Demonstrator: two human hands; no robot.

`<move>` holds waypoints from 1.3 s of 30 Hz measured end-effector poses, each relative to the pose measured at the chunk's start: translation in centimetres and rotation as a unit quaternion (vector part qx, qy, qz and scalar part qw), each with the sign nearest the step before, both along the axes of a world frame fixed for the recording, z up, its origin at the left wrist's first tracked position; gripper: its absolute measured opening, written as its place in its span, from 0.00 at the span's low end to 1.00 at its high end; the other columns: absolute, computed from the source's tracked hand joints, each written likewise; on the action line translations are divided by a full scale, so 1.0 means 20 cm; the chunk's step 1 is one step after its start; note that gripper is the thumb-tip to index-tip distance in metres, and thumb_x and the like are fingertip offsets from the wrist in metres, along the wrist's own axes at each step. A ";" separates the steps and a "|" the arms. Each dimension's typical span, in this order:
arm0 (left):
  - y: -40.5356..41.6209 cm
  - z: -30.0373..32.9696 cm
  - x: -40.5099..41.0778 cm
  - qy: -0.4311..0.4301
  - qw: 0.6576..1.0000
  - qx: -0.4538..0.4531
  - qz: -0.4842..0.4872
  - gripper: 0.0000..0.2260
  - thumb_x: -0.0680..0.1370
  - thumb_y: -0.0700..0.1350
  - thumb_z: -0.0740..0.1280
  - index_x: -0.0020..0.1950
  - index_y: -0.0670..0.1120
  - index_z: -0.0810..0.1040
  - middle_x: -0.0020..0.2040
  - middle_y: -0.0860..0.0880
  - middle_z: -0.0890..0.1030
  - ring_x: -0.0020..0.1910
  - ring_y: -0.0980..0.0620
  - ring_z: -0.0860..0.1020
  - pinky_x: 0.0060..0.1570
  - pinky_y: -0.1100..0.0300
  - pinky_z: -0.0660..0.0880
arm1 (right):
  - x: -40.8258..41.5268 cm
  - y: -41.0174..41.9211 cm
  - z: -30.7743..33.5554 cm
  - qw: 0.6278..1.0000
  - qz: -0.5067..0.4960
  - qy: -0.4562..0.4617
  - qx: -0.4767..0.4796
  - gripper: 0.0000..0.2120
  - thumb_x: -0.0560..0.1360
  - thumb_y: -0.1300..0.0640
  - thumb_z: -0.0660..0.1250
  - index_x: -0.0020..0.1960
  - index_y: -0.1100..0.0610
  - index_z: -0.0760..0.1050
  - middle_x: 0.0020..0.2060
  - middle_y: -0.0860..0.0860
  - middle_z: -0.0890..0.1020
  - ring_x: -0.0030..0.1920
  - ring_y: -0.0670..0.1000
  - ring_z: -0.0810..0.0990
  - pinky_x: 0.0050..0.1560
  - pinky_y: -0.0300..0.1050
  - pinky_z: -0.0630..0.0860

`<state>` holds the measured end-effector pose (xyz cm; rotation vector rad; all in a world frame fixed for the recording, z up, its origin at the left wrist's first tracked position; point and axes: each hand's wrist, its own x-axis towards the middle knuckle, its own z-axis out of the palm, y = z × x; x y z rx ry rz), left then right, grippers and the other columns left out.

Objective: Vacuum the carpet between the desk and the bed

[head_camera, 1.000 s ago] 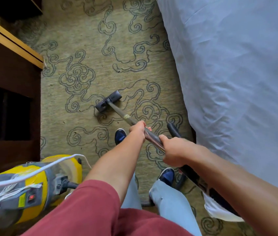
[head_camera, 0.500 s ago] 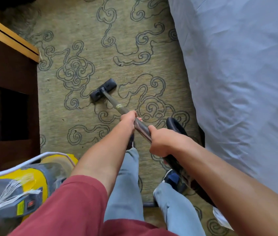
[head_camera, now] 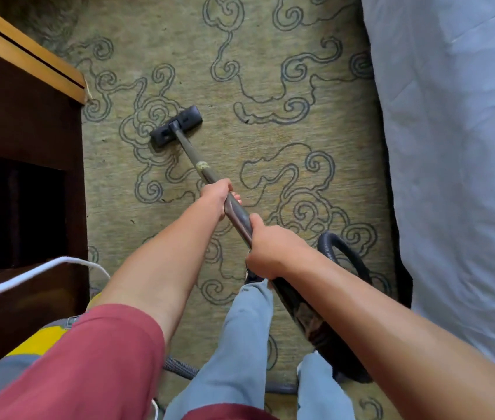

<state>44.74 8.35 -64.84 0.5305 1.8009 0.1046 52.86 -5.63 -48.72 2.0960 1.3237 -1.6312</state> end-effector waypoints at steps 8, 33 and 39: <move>0.72 -0.04 -0.04 -0.007 1.000 0.006 -0.018 0.10 0.76 0.35 0.60 0.35 0.42 0.64 0.17 0.47 0.68 0.16 0.50 0.69 0.25 0.61 0.68 | 0.00 0.70 -0.09 0.999 -0.036 0.021 0.023 0.30 0.72 0.60 0.62 0.73 0.55 0.57 0.50 0.56 0.77 0.49 0.60 0.81 0.50 0.55 0.81; -0.57 0.32 -0.17 0.011 0.998 -0.061 -0.015 0.01 0.77 0.35 0.62 0.46 0.38 0.71 0.32 0.40 0.75 0.29 0.45 0.76 0.36 0.54 0.78 | -0.21 -0.51 0.34 0.998 0.028 -0.045 -0.042 0.44 0.72 0.60 0.60 0.81 0.47 0.41 0.59 0.58 0.79 0.52 0.60 0.81 0.42 0.49 0.74; -1.14 0.46 -0.13 -0.040 0.991 -0.107 -0.076 0.14 0.80 0.39 0.58 0.64 0.43 0.73 0.39 0.41 0.77 0.33 0.43 0.74 0.41 0.50 0.74 | -0.21 -1.07 0.45 0.996 0.005 -0.081 -0.024 0.35 0.72 0.58 0.59 0.78 0.50 0.55 0.56 0.57 0.80 0.41 0.56 0.81 0.33 0.46 0.70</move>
